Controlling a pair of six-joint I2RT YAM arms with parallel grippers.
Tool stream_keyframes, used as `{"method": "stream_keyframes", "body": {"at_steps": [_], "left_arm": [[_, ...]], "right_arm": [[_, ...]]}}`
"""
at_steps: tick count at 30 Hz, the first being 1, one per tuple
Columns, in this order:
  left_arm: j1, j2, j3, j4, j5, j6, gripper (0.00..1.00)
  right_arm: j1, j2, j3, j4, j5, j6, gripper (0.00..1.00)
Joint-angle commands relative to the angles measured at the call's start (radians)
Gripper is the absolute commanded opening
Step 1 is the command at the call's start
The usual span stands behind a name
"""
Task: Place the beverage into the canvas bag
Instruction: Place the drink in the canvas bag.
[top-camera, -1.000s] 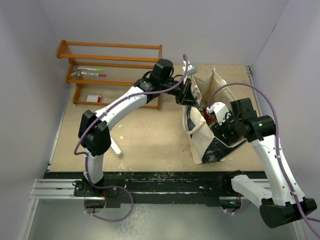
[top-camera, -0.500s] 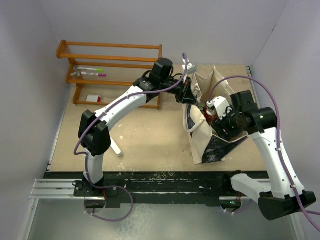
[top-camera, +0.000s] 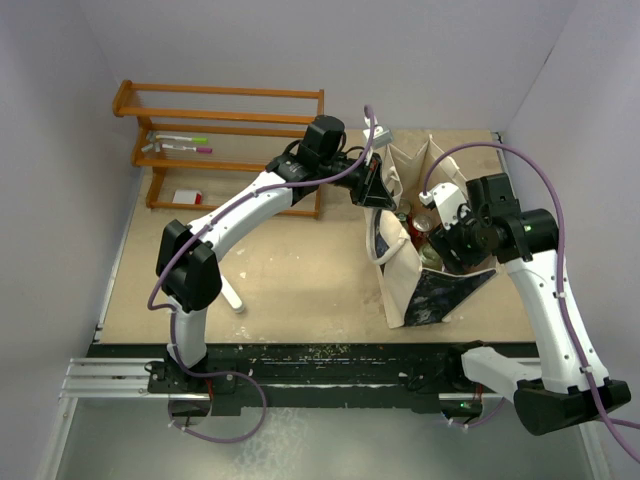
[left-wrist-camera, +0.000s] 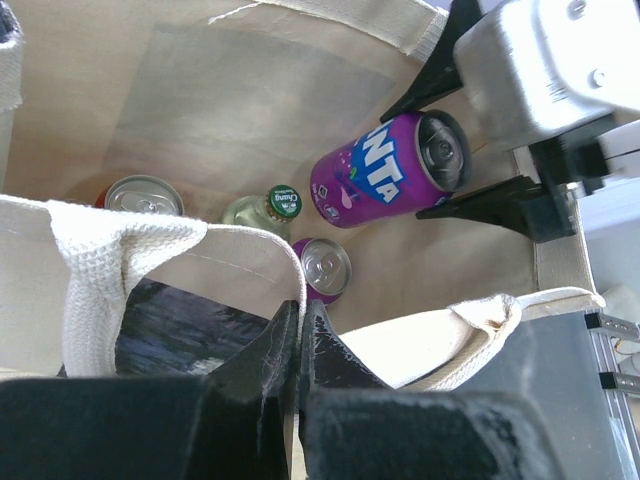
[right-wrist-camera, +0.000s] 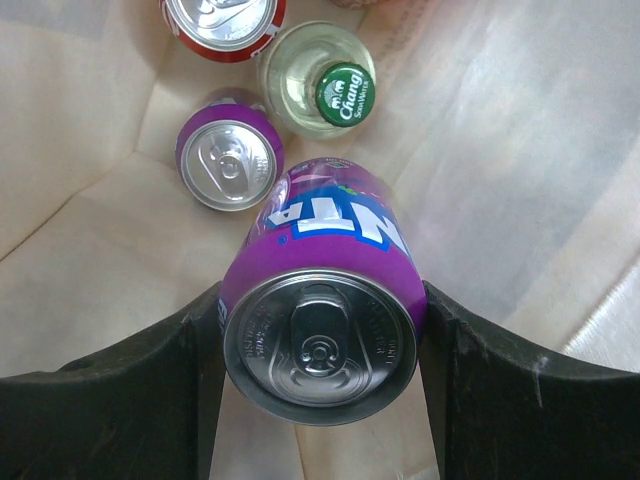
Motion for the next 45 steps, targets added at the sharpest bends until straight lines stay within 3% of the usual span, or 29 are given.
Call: {"method": "stream_keyframes", "body": {"at_steps": [1,14,23,32,45], "left_arm": [[0.018,-0.042,0.017,0.019,-0.034,0.027,0.0],[0.016,-0.05,0.007,0.032,-0.024,0.013,0.0],[0.016,-0.068,-0.009,0.033,-0.024,0.019,0.0],[0.017,-0.093,-0.04,-0.033,-0.002,0.091,0.0],[0.015,-0.024,0.061,-0.231,0.006,0.14,0.0]], "right_arm": [[-0.008,0.008,-0.037,0.015,-0.005,-0.021,0.0],[-0.008,-0.002,-0.173,0.03,-0.077,-0.028,0.0],[-0.008,-0.036,0.005,0.052,-0.117,0.023,0.0],[-0.008,-0.038,0.1,0.208,-0.11,0.029,0.0],[-0.008,0.01,0.045,0.39,-0.163,0.002,0.0]]}}
